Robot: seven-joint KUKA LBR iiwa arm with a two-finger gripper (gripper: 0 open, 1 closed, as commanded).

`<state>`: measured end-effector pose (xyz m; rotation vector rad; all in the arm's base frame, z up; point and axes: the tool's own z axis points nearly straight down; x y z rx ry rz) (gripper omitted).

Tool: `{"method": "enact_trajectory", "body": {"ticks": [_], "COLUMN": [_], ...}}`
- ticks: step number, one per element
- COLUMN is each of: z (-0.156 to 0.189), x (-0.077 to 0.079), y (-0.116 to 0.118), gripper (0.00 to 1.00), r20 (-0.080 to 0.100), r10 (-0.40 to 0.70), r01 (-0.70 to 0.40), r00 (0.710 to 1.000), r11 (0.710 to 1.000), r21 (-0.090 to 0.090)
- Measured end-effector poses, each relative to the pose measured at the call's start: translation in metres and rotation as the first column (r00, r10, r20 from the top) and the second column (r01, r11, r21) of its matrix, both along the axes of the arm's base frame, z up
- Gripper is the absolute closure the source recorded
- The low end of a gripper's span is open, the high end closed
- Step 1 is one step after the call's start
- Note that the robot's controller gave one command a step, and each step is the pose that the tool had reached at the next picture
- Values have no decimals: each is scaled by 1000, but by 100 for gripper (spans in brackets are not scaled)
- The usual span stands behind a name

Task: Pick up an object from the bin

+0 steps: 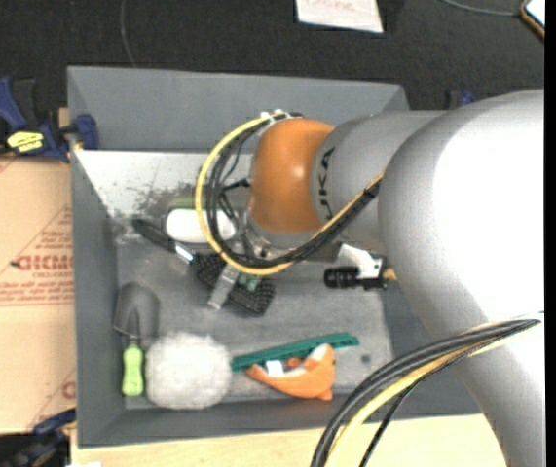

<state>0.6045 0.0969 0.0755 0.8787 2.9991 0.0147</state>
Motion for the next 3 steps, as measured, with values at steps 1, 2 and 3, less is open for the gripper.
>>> {"method": "enact_trajectory", "body": {"ticks": [1,2,3], "z": [3,43,76], "x": [0,-3,-2], "y": [0,-2,-2], "gripper": [100,100,100], "r20": [1,-11,-6], "r10": [1,0,2], "r01": [-1,0,-2], "r00": [1000,1000,1000], "r11": [1000,1000,1000], "r21": [1,-2,-2]}}
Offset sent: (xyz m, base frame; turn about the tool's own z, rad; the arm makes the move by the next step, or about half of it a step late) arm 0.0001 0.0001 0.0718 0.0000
